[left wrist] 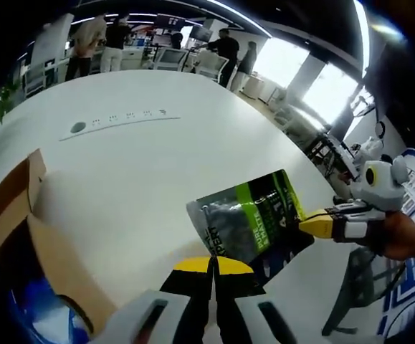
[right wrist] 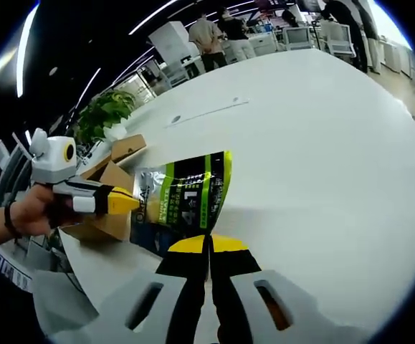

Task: Operate the shoe box by opening the lid, removing the specified soft item, and placing it in the target area until the item is outside and the box remains undamaged.

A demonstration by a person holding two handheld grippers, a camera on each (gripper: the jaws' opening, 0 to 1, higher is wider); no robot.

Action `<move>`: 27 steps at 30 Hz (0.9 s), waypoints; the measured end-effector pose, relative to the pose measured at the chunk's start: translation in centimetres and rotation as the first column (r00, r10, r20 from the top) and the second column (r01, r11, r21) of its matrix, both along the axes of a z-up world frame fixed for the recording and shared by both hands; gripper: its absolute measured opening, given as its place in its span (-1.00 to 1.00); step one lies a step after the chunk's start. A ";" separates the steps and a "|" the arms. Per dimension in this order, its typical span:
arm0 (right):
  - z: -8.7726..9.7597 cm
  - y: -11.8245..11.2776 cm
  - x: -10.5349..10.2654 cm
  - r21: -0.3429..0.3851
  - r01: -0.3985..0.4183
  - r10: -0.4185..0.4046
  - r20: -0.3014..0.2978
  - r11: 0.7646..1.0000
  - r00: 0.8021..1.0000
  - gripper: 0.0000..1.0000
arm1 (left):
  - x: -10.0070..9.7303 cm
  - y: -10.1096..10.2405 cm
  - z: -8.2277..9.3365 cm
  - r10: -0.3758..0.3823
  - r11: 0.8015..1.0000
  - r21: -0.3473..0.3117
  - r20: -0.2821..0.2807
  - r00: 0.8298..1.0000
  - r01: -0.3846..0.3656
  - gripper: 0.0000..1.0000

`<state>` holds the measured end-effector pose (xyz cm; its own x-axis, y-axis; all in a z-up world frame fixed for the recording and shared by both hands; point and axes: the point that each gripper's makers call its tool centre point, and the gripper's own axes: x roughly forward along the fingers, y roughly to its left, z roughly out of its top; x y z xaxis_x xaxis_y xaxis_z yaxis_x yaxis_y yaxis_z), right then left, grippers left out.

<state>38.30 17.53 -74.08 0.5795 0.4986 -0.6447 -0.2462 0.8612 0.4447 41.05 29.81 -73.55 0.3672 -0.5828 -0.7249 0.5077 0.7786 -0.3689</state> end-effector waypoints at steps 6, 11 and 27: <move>-0.9 0.0 0.2 0.003 -0.004 0.004 -0.016 1.000 1.000 -1.00 | 0.0 0.0 -0.8 0.008 1.000 0.017 -0.019 1.000 -0.007 -1.00; -1.4 -0.3 0.5 0.003 -0.003 0.003 -0.027 1.000 1.000 -1.00 | 0.4 -0.3 -1.2 0.011 0.999 0.031 -0.026 1.000 -0.010 -1.00; -3.0 -0.6 0.8 0.009 0.004 -0.003 -0.061 1.000 0.998 -1.00 | 0.6 -0.6 -2.8 0.028 0.997 0.071 -0.066 0.997 -0.024 -1.00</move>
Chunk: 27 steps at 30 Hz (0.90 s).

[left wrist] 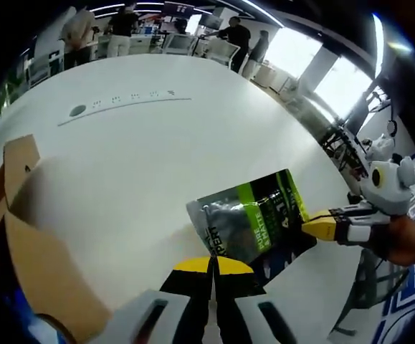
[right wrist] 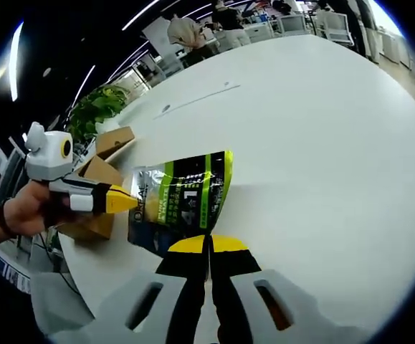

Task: Operate the shoe box by opening the lid, removing the specified soft item, and placing it in the target area until the item is outside and the box remains undamaged.

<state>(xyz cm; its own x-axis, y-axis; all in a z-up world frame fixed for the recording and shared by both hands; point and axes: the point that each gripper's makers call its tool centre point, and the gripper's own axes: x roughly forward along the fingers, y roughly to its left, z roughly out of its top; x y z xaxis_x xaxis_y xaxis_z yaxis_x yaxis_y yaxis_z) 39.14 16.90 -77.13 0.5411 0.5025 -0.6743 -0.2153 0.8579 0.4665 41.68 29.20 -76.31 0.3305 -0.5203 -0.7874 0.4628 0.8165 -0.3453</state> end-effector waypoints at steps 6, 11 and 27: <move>-0.4 0.0 0.2 0.015 0.001 -0.001 -0.013 1.000 1.000 -1.00 | 0.0 0.1 -0.4 0.009 1.000 0.011 -0.020 1.000 -0.009 -1.00; -0.6 0.0 0.3 0.020 0.007 -0.007 -0.025 1.000 1.000 -1.00 | 0.0 0.1 -0.7 0.019 1.000 0.019 -0.032 0.999 -0.018 -0.99; -1.3 -0.1 0.3 0.012 0.013 -0.013 -0.050 1.000 0.999 -0.97 | -0.1 0.3 -1.5 0.025 0.998 0.053 -0.065 0.998 -0.021 -0.94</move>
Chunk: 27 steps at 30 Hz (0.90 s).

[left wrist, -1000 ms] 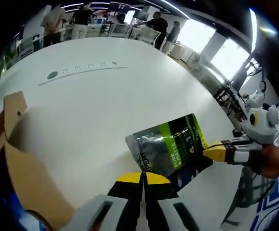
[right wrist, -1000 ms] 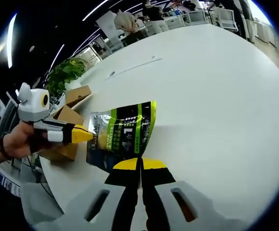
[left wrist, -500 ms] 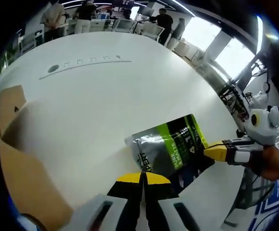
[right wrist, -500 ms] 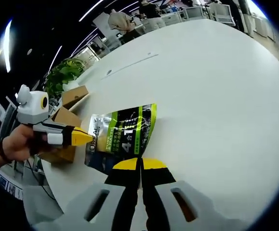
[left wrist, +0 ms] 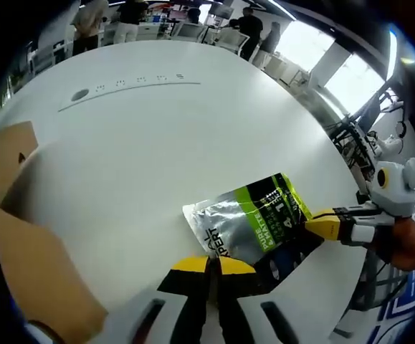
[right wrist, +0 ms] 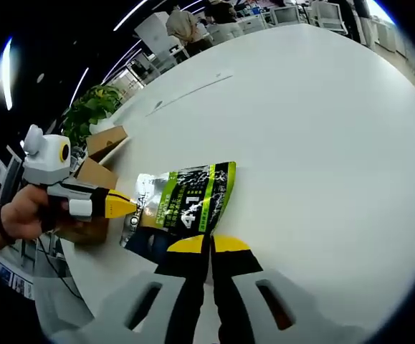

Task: Operate the shoe box by opening the lid, removing the specified soft item, and placing it in the target area until the item is outside and the box remains undamaged.

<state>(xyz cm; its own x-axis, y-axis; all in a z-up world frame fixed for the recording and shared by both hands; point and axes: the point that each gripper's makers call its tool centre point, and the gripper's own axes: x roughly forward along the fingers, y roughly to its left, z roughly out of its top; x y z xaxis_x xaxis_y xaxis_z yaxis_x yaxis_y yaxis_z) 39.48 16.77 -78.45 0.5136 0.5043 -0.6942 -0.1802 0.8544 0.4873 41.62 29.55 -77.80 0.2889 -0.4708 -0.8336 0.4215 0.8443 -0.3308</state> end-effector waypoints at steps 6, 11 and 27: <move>0.2 0.0 0.0 -0.008 0.006 -0.006 0.000 1.000 1.000 -0.95 | 0.0 0.2 0.1 0.004 1.000 0.012 0.001 1.000 -0.004 -0.84; 0.4 -0.3 -0.2 -0.019 0.009 -0.009 0.003 1.000 1.000 -0.92 | 0.1 0.5 0.5 0.010 1.000 0.015 0.014 1.000 -0.011 -0.78; 2.4 -0.9 -1.1 -0.075 0.005 -0.002 0.037 0.997 0.999 -0.88 | -0.2 1.4 3.2 -0.004 1.000 -0.026 0.078 0.997 0.006 -0.67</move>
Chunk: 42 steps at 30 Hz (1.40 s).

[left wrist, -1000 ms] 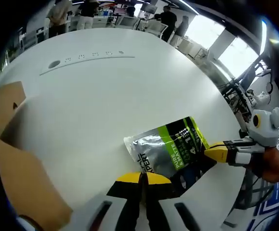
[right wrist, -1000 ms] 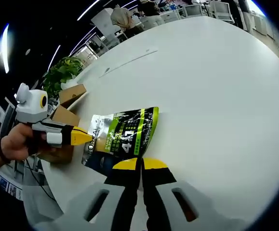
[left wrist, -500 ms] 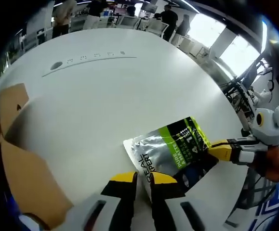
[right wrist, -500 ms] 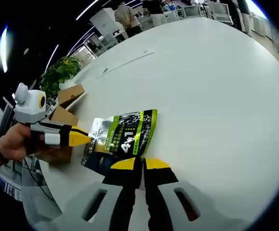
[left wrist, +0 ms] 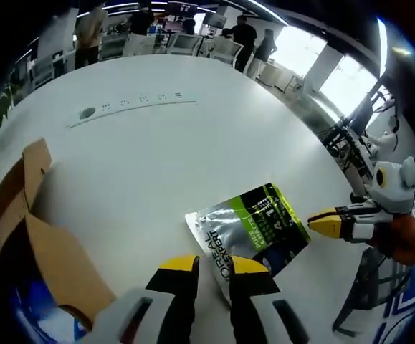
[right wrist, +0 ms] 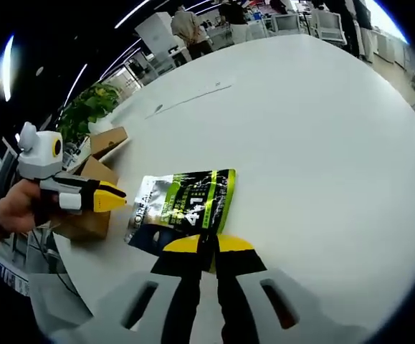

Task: Operate the shoe box by opening the lid, removing the specified soft item, and placing it in the target area until the item is outside and the box remains undamaged.

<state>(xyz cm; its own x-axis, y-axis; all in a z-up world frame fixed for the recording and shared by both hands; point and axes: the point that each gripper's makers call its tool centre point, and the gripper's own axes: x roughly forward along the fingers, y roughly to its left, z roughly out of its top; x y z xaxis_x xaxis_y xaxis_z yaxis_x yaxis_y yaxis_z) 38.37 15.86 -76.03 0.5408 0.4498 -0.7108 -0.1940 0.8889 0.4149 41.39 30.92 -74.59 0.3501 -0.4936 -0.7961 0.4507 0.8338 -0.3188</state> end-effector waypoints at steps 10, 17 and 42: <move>1.5 -0.4 -0.7 -0.025 0.006 -0.005 0.020 1.000 1.000 -0.85 | -0.2 1.1 1.8 0.008 0.999 -0.039 0.045 0.999 -0.006 -0.67; 2.4 0.3 -1.2 -0.035 -0.003 0.004 0.033 0.999 0.999 -0.85 | -0.5 1.9 3.1 0.013 0.998 -0.067 0.070 0.997 -0.009 -0.65; 5.7 6.8 -2.1 -0.040 -0.081 0.084 0.089 0.996 0.993 -0.73 | -2.3 8.9 8.0 0.053 0.989 -0.144 0.199 0.978 -0.024 -0.56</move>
